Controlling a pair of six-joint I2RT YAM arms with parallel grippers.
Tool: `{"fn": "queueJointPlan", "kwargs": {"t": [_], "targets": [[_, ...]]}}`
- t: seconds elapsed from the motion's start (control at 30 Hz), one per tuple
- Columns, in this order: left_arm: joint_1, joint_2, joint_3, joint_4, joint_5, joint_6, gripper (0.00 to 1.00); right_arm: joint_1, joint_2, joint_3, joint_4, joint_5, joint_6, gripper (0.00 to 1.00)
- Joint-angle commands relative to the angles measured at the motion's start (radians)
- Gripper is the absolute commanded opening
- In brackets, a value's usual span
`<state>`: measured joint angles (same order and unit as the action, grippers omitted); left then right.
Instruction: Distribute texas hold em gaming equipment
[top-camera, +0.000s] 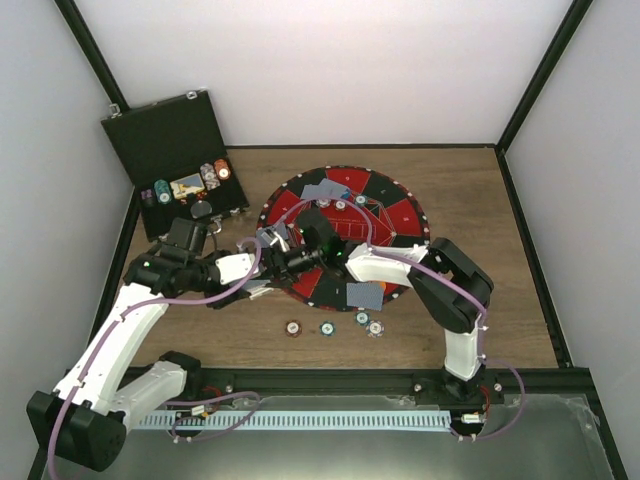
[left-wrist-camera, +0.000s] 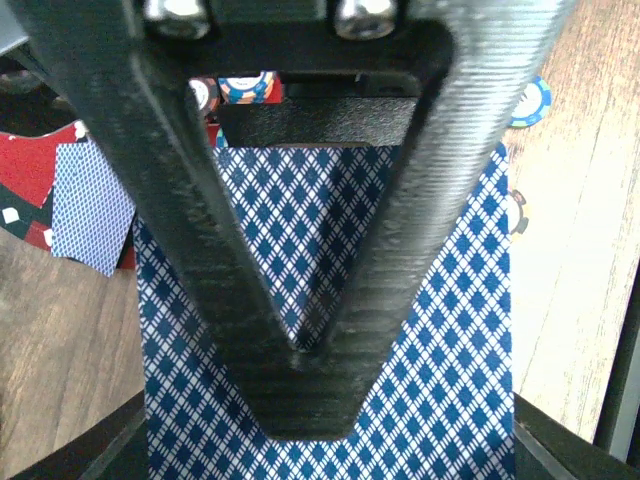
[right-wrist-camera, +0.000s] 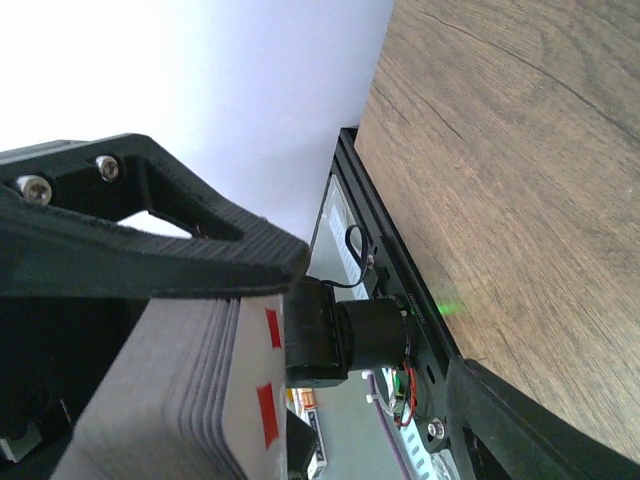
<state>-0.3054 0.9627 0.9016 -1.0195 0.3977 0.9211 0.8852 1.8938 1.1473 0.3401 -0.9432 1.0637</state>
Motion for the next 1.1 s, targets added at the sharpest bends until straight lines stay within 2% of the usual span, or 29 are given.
{"fn": "queueJointPlan", "kwargs": {"t": [0.0, 0.27, 0.5, 0.7, 0.83, 1.07], "targets": [[-0.004, -0.030, 0.036, -0.007, 0.053, 0.029, 0.16, -0.002, 0.007, 0.042, -0.028, 0.006, -0.003, 0.67], [-0.003, -0.034, 0.051, -0.021, 0.071, 0.036, 0.16, -0.057, -0.077, -0.054, -0.047, 0.009, -0.023, 0.59], [-0.004, -0.027, 0.052, -0.013, 0.079, 0.030, 0.16, -0.060, -0.135, -0.061, -0.117, 0.024, -0.062, 0.52], [-0.004, -0.029, 0.053, -0.016, 0.075, 0.033, 0.16, -0.060, -0.162, -0.069, -0.172, 0.044, -0.095, 0.40], [-0.003, -0.028, 0.055, -0.020, 0.079, 0.036, 0.16, -0.060, -0.178, -0.074, -0.200, 0.051, -0.109, 0.35], [-0.004, -0.017, 0.057, -0.024, 0.083, 0.035, 0.16, -0.061, -0.209, -0.081, -0.226, 0.055, -0.124, 0.19]]}}
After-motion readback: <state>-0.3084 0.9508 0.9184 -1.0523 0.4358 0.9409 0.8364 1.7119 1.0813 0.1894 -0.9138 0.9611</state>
